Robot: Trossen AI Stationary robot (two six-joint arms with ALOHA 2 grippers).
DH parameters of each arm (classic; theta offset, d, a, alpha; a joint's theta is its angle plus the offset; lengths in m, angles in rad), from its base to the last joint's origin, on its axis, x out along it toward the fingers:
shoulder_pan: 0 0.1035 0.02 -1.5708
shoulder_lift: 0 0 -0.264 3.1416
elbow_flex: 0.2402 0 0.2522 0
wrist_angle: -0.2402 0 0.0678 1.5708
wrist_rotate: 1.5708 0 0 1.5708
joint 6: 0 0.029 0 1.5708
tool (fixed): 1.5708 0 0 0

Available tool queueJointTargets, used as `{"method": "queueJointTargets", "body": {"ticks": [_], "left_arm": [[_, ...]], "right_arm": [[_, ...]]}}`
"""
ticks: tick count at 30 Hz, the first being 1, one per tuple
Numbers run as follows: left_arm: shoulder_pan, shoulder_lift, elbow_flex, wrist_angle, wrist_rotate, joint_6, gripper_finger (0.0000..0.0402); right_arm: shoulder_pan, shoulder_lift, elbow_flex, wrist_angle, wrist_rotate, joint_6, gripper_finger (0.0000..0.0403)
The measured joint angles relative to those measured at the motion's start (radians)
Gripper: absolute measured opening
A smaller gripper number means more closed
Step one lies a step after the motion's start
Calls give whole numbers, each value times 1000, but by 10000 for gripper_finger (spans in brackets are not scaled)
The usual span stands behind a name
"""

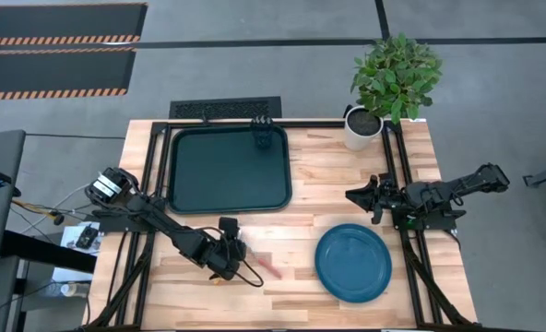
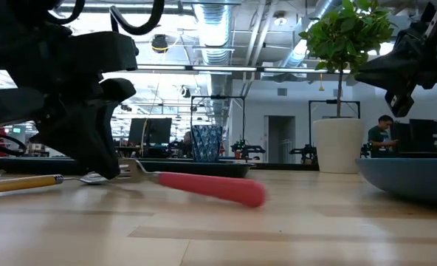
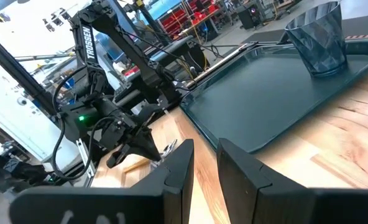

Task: Pick and place plate/cup/fork/spoon on tray
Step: Put the pink fork on the black tray to the bottom left of the blue glass

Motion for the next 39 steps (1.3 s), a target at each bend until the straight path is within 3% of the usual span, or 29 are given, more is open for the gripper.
{"method": "queueJointTargets", "body": {"ticks": [10,20,24,31,35,39], "left_arm": [[8,0,62,-47,71,23,1],[101,-1,321,-544,312,235,0],[157,-2,404,-699,378,323,0],[272,-2,519,-868,472,425,0],[323,-2,560,-922,494,458,0],[354,-2,600,-986,496,492,0]], "right_arm": [[0,0,-1,20,0,-2,97],[-3,55,25,26,0,-26,97],[-29,177,131,-10,0,-69,97],[-110,517,372,-200,-15,-72,97],[-153,700,445,-195,-192,-34,108],[-171,855,455,-80,-341,1,154]]}}
